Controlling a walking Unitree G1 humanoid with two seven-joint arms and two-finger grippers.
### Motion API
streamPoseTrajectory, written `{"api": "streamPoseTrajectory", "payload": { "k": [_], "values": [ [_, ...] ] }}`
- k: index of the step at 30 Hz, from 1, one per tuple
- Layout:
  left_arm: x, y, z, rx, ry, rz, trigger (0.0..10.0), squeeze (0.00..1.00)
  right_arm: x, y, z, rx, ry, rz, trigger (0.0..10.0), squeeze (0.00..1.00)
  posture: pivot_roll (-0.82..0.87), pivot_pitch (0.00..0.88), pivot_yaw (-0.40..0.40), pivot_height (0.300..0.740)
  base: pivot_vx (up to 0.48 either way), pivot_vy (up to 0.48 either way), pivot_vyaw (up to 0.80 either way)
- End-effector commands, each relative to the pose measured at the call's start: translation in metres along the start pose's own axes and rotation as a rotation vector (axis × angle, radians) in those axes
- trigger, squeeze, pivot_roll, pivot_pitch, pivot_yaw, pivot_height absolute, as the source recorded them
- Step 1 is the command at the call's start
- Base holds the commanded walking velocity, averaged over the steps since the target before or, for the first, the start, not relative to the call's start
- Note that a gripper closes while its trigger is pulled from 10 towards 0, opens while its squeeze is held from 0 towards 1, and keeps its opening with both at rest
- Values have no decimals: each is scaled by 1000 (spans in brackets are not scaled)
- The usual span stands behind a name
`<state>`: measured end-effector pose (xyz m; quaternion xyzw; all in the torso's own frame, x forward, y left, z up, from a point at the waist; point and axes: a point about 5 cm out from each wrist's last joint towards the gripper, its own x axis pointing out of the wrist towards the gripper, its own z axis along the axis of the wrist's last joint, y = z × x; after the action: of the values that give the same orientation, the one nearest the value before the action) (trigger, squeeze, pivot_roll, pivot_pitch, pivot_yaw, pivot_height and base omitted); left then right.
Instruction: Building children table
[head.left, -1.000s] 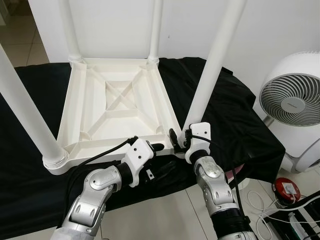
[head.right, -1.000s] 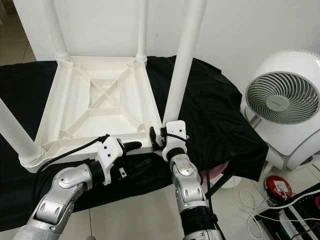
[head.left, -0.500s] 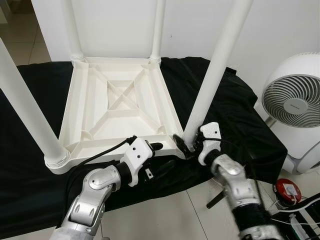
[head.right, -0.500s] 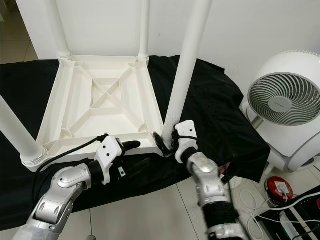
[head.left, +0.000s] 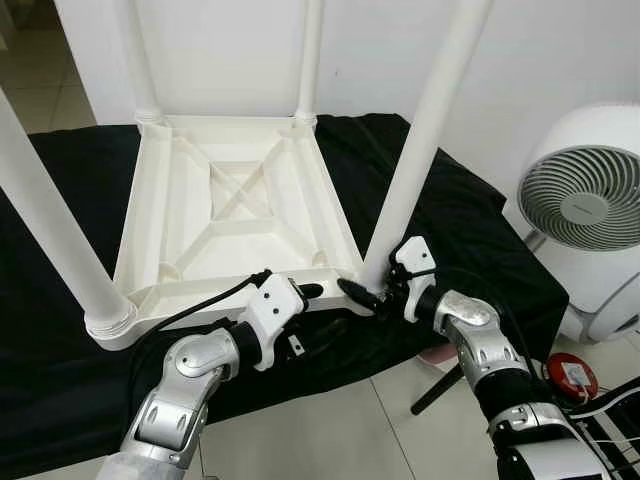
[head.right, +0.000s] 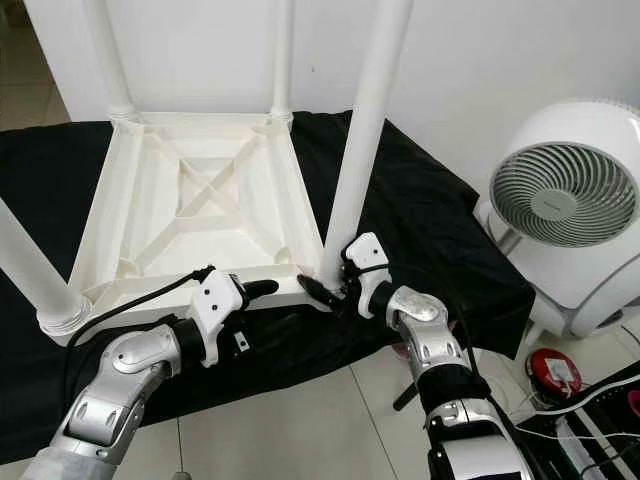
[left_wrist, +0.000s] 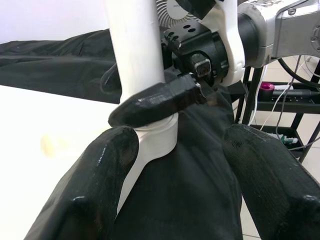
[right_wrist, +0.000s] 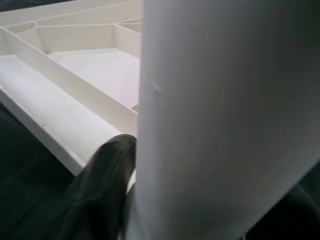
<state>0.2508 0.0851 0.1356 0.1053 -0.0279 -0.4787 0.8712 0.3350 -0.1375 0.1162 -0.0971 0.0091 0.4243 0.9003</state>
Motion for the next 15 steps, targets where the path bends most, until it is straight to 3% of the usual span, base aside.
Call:
{"api": "streamPoseTrajectory", "payload": {
  "k": [1,13,14,15],
  "values": [
    [3,2,1,5,5,48,10000,0,7,4,1,-8,9,55,0,0,36,0,-77,740,0,0,0],
    [4,-2,-4,0,19,33,10000,0,1,4,-7,-5,21,104,0,0,30,0,-82,740,0,0,0],
    [4,-1,-5,3,22,35,10000,0,0,5,-9,12,15,81,10000,0,29,0,-84,740,0,0,0],
    [4,-1,-5,3,22,35,10000,0,0,5,-9,12,15,81,10000,0,29,0,-84,740,0,0,0]
  ]
}}
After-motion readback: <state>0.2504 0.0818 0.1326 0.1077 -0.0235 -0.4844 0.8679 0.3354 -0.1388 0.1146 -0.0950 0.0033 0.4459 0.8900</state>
